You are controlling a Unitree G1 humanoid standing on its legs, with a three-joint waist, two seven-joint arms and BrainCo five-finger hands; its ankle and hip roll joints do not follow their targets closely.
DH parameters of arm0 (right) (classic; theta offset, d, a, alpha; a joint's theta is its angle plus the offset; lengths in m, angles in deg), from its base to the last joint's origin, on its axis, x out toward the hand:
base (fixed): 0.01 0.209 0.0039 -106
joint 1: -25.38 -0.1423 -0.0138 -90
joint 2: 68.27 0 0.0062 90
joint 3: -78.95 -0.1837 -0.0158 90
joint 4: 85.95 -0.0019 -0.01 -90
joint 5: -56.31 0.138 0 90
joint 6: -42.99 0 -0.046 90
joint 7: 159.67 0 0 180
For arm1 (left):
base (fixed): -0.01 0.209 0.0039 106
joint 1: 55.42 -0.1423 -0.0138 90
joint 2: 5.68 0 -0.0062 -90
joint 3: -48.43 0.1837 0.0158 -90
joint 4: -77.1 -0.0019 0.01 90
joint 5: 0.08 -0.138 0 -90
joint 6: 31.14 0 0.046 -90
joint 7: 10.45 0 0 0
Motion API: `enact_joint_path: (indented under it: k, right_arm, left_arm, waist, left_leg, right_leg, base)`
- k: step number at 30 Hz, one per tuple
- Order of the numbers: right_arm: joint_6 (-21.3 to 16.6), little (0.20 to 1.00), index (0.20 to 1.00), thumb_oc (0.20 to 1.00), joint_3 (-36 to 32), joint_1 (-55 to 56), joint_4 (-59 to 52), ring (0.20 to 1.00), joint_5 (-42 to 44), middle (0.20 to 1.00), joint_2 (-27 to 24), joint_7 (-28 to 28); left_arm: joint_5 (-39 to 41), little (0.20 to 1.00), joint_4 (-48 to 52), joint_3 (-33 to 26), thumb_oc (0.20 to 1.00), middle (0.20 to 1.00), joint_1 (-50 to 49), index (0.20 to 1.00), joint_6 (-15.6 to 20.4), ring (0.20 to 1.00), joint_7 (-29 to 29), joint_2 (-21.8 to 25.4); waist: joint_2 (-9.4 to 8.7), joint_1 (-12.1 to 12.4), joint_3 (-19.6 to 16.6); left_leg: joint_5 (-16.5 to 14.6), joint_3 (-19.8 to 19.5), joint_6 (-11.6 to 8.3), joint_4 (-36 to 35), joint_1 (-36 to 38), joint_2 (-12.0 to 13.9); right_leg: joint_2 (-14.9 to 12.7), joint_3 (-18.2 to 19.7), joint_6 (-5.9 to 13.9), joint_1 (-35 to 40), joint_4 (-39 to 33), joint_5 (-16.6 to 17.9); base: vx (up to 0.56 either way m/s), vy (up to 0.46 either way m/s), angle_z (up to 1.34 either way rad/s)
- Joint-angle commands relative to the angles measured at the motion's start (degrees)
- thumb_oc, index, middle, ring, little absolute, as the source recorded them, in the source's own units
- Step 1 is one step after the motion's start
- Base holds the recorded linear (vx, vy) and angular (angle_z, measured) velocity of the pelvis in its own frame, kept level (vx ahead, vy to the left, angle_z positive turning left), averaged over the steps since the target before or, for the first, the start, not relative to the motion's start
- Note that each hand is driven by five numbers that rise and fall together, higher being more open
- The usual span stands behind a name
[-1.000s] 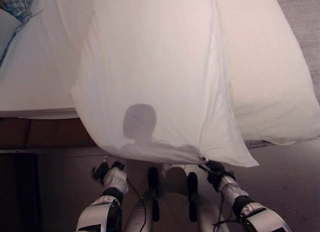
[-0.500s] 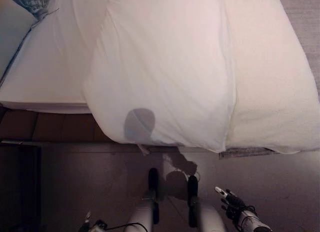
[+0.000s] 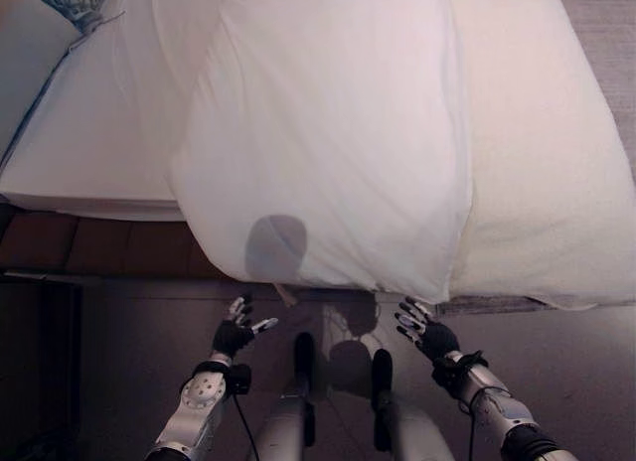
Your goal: Make the bed
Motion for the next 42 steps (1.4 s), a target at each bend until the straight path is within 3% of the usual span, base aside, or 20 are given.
enact_joint_path:
  k: [1, 2, 6, 11, 16, 21, 26, 29, 34, 38, 42]
  right_arm:
    - [-0.82, 1.0, 1.0, 1.0, 2.23, -3.2, -3.22, 1.0, 1.01, 1.0, -0.71, -3.75]
    - [-0.27, 1.0, 1.0, 1.0, 4.02, -7.56, -2.63, 1.0, 0.57, 1.0, -1.0, -5.37]
    - [1.84, 1.0, 1.0, 1.0, 7.11, -17.64, 0.93, 1.0, 3.19, 1.0, -0.43, -7.98]
    - [3.57, 1.0, 1.0, 1.0, 7.93, -26.61, 4.73, 1.0, 7.2, 1.0, 0.33, -10.47]
    - [2.76, 1.0, 1.0, 1.0, 6.68, -36.72, 11.97, 1.0, 9.42, 1.0, 2.27, -8.11]
    - [2.2, 1.0, 1.0, 1.0, 6.18, -48.24, 21.28, 1.0, 10.67, 1.0, 4.47, -4.53]
    - [1.27, 1.0, 1.0, 1.0, 4.4, -54.98, 28.21, 1.0, 12.63, 1.0, 4.43, -0.84]
    - [0.95, 1.0, 1.0, 1.0, 3.99, -58.07, 31.59, 1.0, 11.69, 1.0, 3.71, 1.29]
    - [2.56, 1.0, 1.0, 1.0, 4.72, -60.21, 34.89, 1.0, 7.65, 1.0, -1.47, 1.48]
    - [3.12, 1.0, 1.0, 1.0, 4.42, -59.29, 35.98, 1.0, 5.21, 1.0, -6.0, 1.04]
    - [2.69, 1.0, 1.0, 1.0, 1.11, -55.58, 36.51, 1.0, 5.25, 1.0, -10.58, 3.0]
  left_arm:
    - [3.45, 1.0, 3.08, 0.64, 1.0, 1.0, 4.0, 1.0, 3.54, 1.0, -6.05, -0.4]
    - [4.81, 1.0, 4.31, 2.89, 1.0, 1.0, 8.49, 1.0, 2.9, 1.0, -9.2, 0.45]
    - [6.86, 1.0, 2.09, 6.43, 1.0, 1.0, 19.72, 1.0, 1.83, 1.0, -12.12, 1.56]
    - [8.7, 1.0, -3.9, 7.81, 1.0, 1.0, 30.59, 1.0, 1.88, 1.0, -12.12, 1.53]
    - [8.34, 1.0, -12.06, 6.63, 1.0, 1.0, 41.31, 1.0, 3.63, 1.0, -7.6, 0.08]
    - [4.99, 1.0, -21.4, 7.49, 1.0, 1.0, 52.41, 1.0, 4.43, 1.0, -2.05, 2.34]
    - [4.89, 1.0, -28.99, 7.19, 1.0, 1.0, 59.79, 1.0, 5.06, 1.0, 2.45, 3.5]
    - [4.33, 1.0, -32.27, 7.15, 1.0, 1.0, 62.81, 1.0, 5.0, 1.0, 5.06, 4.21]
    - [1.0, 1.0, -36.64, 8.55, 1.0, 1.0, 64.24, 1.0, 2.91, 1.0, 3.68, 7.56]
    - [2.01, 1.0, -37.91, 5.16, 1.0, 1.0, 60.33, 1.0, 2.88, 1.0, 2.98, 11.3]
    - [1.75, 1.0, -37.45, -0.37, 1.0, 1.0, 56.08, 1.0, 3.89, 1.0, 8.15, 14.98]
  waist:
    - [-0.92, 0.33, -0.05]
    - [-0.58, 0.25, 0.99]
    - [-0.23, 0.13, 3.11]
    - [-0.19, -0.06, 4.1]
    - [-0.22, -0.31, 4.45]
    - [-0.24, -0.1, 5.04]
    - [-0.26, -0.11, 5.58]
    - [-0.31, -0.05, 5.61]
    - [-0.21, -0.07, 5.55]
    - [-0.41, 0.15, 5.18]
    - [-0.65, 0.17, 4.86]
  left_leg:
    - [-3.95, 0.51, -1.93, 3.76, -1.48, -0.82]
    - [-4.17, 0.66, -1.87, 5.24, -3.14, -1.0]
    - [-5.01, 1.28, -1.86, 10.02, -8.03, -1.48]
    - [-6.14, 2.06, -1.59, 15.27, -14.11, -1.73]
    - [-7.36, 3.32, -2.1, 21.18, -21.8, -1.17]
    - [-10.01, 3.61, -2.26, 29.22, -29.24, -0.45]
    - [-11.54, 3.74, -2.05, 33.67, -33.05, -0.36]
    - [-11.98, 3.73, -1.92, 35.58, -34.69, -0.5]
    - [-12.21, 3.52, -1.97, 35.96, -35.88, -1.03]
    - [-11.87, 3.77, -2.06, 34.09, -34.7, -0.68]
    - [-10.56, 3.4, -2.42, 28.57, -30.92, -0.52]
  right_leg:
    - [-2.17, 1.15, 4.01, -4.41, 1.33, 2.38]
    - [-2.04, 1.42, 3.77, -6.57, 3.23, 2.02]
    - [-2.12, 1.85, 3.4, -11.68, 7.54, 1.47]
    - [-2.33, 2.71, 3.2, -18.24, 12.77, 1.0]
    - [-3.02, 2.83, 3.13, -25.86, 18.0, 0.23]
    - [-3.08, 3.24, 2.6, -33.39, 26.28, -2.1]
    - [-3.14, 3.47, 2.24, -36.89, 30.07, -4.04]
    - [-3.09, 3.47, 1.95, -38.57, 32.24, -4.74]
    - [-3.64, 3.06, 2.07, -39.57, 33.0, -5.1]
    - [-3.77, 2.71, 2.12, -38.56, 30.86, -4.86]
    - [-3.23, 2.25, 2.36, -34.61, 25.54, -3.92]
  base:
    - [-0.1, 0.01, -0.01]
    - [-0.08, 0.011, -0.01]
    - [-0.12, 0.015, 0.01]
    - [-0.11, 0.033, 0.04]
    - [-0.08, 0.011, 0.01]
    - [-0.01, 0.0, 0.0]
    - [0.02, -0.001, 0.01]
    - [0.03, -0.007, 0.0]
    - [0.03, -0.014, 0.01]
    - [0.03, -0.011, 0.01]
    - [0.03, -0.032, -0.01]
